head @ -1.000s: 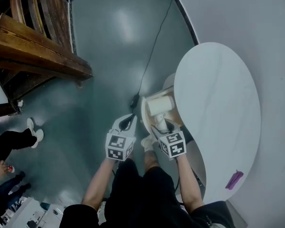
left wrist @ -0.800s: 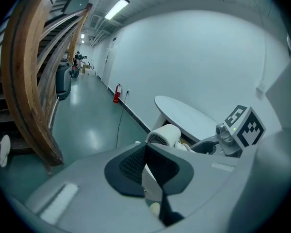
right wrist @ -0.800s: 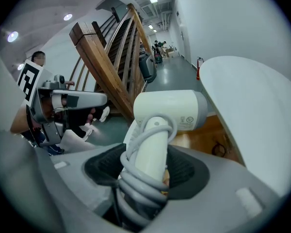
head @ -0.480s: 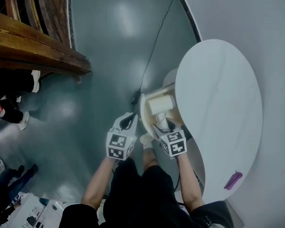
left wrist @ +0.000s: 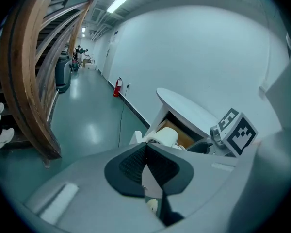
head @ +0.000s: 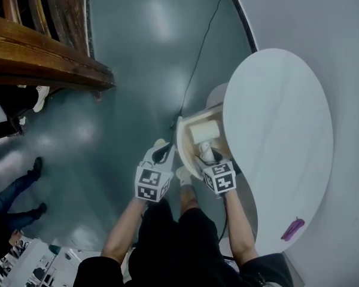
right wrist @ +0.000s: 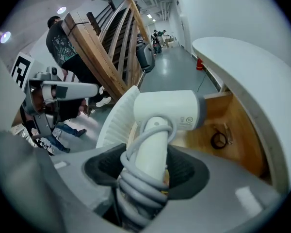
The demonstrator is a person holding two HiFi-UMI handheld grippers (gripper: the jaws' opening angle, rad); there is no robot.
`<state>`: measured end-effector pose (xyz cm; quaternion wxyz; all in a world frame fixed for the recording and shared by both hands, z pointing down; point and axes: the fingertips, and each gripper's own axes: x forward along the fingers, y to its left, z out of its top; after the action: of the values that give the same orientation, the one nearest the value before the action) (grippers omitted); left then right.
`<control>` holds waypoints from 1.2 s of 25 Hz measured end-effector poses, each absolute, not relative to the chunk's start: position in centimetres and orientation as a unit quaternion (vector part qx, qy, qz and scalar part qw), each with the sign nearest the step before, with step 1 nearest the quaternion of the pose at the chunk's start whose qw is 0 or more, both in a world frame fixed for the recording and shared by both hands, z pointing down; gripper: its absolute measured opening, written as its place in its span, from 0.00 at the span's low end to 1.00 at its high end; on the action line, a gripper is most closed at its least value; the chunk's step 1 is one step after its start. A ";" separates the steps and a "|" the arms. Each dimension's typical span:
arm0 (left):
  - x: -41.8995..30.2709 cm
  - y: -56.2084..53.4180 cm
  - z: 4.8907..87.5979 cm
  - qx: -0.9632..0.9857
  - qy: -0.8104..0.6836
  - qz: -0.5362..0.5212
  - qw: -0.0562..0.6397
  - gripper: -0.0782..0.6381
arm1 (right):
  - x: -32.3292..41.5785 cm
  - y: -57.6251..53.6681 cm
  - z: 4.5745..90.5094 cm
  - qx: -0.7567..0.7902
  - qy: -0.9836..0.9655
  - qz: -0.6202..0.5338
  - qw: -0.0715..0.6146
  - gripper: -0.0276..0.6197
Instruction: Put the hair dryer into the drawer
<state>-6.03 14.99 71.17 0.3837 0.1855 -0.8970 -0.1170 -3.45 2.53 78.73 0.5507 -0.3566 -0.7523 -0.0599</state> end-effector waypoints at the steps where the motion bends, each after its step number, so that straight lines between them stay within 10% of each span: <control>1: -6.1 15.1 71.4 0.185 -0.896 -0.118 0.385 0.12 | -3.5 2.6 79.2 -0.356 -0.750 -0.061 0.554 0.45; 30: -6.5 14.5 72.4 0.197 -0.887 -0.119 0.400 0.12 | -4.8 2.1 87.3 -0.320 -0.693 -0.094 0.640 0.45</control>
<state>-6.54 14.53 72.39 0.4000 0.1968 -0.8873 -0.1185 -4.77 2.14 87.30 0.6400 -0.3195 -0.6925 -0.0936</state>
